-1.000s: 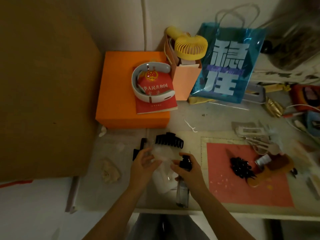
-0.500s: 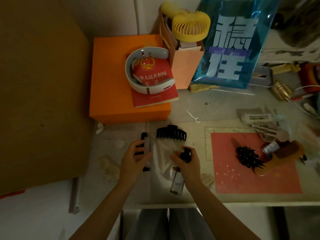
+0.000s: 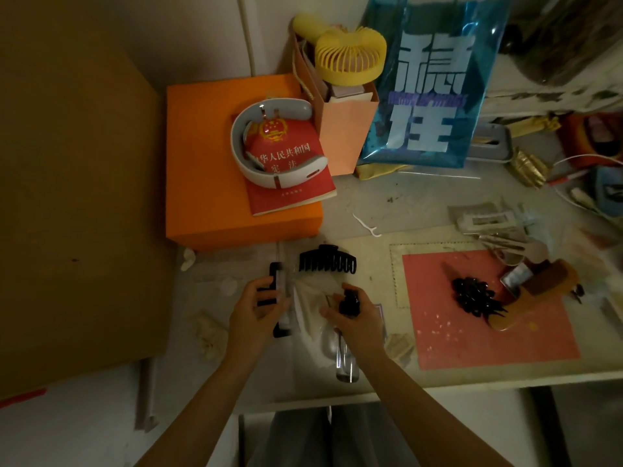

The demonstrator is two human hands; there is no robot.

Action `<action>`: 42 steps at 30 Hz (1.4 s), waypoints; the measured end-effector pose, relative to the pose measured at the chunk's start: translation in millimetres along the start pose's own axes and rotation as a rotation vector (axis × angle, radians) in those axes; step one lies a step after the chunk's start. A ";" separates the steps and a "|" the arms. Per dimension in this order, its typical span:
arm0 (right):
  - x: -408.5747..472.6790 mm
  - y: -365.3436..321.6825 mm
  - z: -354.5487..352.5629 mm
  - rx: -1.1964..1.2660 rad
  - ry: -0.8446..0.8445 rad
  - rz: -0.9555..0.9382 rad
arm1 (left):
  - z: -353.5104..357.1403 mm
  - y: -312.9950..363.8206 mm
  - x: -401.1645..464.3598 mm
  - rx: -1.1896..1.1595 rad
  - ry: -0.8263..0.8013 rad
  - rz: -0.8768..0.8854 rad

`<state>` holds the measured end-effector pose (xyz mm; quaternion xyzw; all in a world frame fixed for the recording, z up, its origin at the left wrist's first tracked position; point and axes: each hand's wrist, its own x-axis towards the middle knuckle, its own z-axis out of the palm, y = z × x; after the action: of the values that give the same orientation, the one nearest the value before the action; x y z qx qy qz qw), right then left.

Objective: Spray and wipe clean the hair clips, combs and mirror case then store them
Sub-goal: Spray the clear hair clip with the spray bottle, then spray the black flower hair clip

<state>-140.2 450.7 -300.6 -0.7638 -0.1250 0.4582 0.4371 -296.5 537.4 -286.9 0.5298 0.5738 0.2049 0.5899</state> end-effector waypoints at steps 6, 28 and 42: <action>-0.3 -0.8 -13.7 0.030 0.003 0.001 | 3.8 11.9 -4.3 0.005 -0.033 0.012; -17.2 -42.2 -192.9 0.112 0.234 -0.249 | 149.1 95.9 -18.0 0.131 -0.333 0.171; 58.9 -37.2 -365.1 -0.052 0.109 -0.249 | 323.7 116.9 -22.2 0.197 -0.263 0.085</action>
<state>195.4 305.5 -234.1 -0.7770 -0.2067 0.3549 0.4770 30.0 433.8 -247.3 0.6310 0.4862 0.1015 0.5959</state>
